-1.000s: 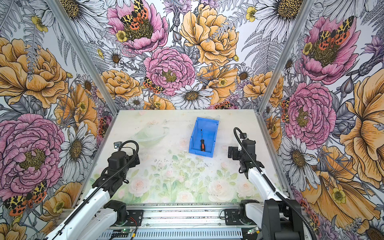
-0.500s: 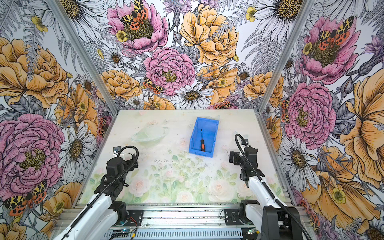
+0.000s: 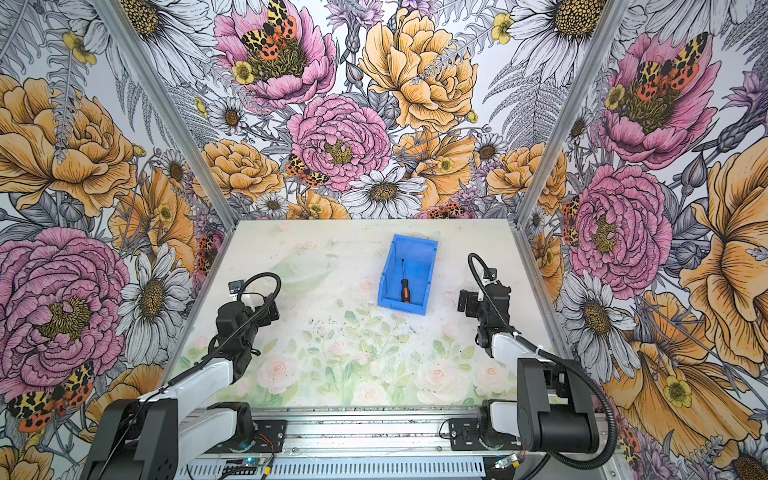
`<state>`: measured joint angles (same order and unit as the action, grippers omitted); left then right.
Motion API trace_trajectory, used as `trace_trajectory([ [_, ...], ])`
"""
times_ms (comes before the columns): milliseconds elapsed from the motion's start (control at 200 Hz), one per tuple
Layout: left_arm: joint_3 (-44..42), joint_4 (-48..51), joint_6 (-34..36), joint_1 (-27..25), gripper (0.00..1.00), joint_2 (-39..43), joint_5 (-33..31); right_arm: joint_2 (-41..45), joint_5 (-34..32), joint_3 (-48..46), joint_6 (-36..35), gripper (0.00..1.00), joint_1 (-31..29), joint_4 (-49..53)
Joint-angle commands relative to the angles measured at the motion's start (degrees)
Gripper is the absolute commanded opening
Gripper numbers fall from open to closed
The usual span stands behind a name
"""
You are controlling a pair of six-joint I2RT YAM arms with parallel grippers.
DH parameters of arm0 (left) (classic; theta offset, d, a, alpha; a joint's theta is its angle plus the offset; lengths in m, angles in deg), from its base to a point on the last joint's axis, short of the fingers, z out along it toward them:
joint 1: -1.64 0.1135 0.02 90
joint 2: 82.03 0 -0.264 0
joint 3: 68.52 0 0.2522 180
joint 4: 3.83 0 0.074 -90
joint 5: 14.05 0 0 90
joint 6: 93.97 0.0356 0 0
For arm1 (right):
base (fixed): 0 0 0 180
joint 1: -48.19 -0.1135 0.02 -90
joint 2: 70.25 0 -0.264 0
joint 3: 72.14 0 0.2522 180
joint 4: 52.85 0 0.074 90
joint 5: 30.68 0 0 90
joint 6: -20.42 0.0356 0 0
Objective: Put the screwdriver in the bin
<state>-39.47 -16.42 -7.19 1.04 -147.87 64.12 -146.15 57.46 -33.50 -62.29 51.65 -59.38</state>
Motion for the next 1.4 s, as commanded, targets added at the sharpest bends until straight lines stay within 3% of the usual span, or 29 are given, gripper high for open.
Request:
trace_trajectory([
  [0, 3.09, -8.76, -0.71, 0.34, 0.99, -3.58, 1.85, -1.59, -2.49, 1.78, 2.31, 1.00, 0.34, -6.93],
  [330, 7.74, -14.88, 3.25, 0.34, 0.99, -13.35, 4.45, -10.99, -0.03, 6.44, -1.12, 0.99, -0.20, -12.36],
  [505, 6.68, -27.10, 5.08, 1.08, 0.99, -23.15, 10.38, -10.86, -0.13, 5.27, -1.38, 1.00, -0.55, -14.42],
  [580, 6.61, -25.82, 3.23, 1.26, 0.99, -22.46, 6.35, -11.01, -0.17, 5.35, -1.40, 0.99, -0.59, -14.43],
  [831, 6.62, -26.66, 3.40, 1.44, 0.98, -22.90, 7.53, -10.93, -1.38, 4.45, -2.43, 1.00, -1.57, -15.84],
  [961, 6.51, -26.65, 3.42, 1.40, 0.99, -22.84, 7.53, -10.93, -1.11, 0.94, -2.43, 1.00, -1.62, -22.17],
  [1011, 6.54, -26.68, 3.40, 1.39, 0.99, -22.84, 7.53, -12.75, -0.87, -1.93, -3.21, 0.99, -1.85, -29.56],
  [1216, 6.42, -27.00, 3.48, 1.07, 0.99, -22.93, 6.56, -12.31, -2.25, -1.11, -3.13, 1.00, -2.40, -26.90],
  [1396, 6.22, -27.63, 3.53, -0.41, 0.99, -22.90, 0.95, -12.15, -2.61, -1.84, -3.24, 0.99, -2.54, -28.16],
])
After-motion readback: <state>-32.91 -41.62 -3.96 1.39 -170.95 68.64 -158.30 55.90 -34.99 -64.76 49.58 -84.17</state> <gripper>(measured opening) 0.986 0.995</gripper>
